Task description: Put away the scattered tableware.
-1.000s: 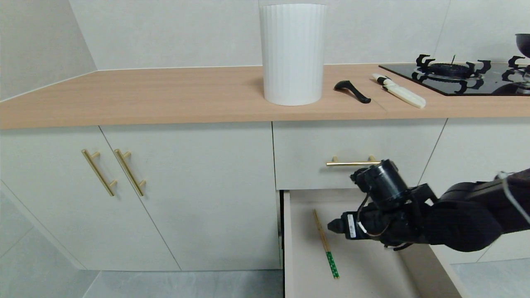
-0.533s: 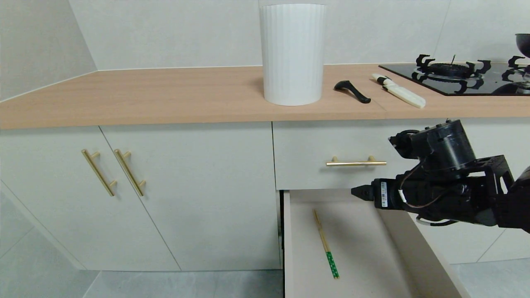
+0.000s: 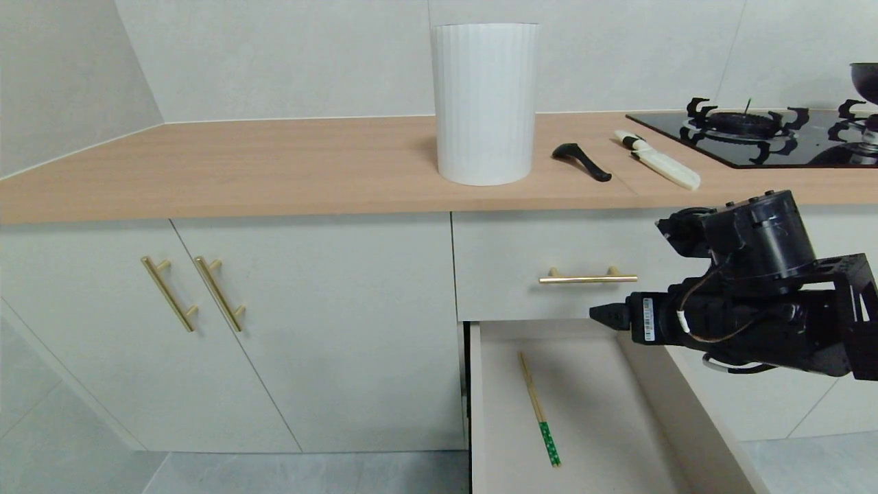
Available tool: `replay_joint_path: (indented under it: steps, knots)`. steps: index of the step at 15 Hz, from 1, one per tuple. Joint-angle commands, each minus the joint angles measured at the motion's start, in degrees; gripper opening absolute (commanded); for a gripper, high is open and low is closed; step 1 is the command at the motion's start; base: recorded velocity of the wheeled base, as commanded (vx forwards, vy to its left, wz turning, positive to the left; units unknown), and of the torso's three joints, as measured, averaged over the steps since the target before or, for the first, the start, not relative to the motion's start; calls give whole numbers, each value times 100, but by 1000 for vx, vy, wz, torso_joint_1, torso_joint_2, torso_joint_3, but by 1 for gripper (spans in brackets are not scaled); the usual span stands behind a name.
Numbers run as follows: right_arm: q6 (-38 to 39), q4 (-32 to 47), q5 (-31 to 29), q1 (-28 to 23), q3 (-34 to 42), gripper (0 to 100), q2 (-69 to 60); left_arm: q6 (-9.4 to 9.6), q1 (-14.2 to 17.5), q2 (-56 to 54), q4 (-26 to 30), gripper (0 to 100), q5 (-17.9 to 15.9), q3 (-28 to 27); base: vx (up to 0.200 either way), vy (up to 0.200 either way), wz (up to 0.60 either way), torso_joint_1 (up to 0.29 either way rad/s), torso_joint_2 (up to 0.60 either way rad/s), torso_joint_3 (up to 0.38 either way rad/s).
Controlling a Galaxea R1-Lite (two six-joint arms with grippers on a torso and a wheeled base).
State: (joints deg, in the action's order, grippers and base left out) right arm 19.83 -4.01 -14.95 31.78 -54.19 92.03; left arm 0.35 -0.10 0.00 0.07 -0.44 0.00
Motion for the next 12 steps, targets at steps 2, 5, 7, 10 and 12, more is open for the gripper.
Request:
replay_joint_path:
  steps: [2,5,7,10,12]
  knots:
    - [-67,6,0,4,40,100,-97,0,1,9,1,100,0,0,0,0,0,97,-225,-298]
    - [-67,6,0,4,49,100,-88,0,1,9,1,100,0,0,0,0,0,126,-531,-304]
    - [-67,6,0,-5,49,100,-80,0,1,9,1,100,0,0,0,0,0,164,-486,-312]
    - [-67,6,0,-14,49,100,-53,0,1,9,1,100,0,0,0,0,0,176,-469,-297]
    - [-67,6,0,-5,57,100,-44,0,1,9,1,100,0,0,0,0,0,186,-479,-293]
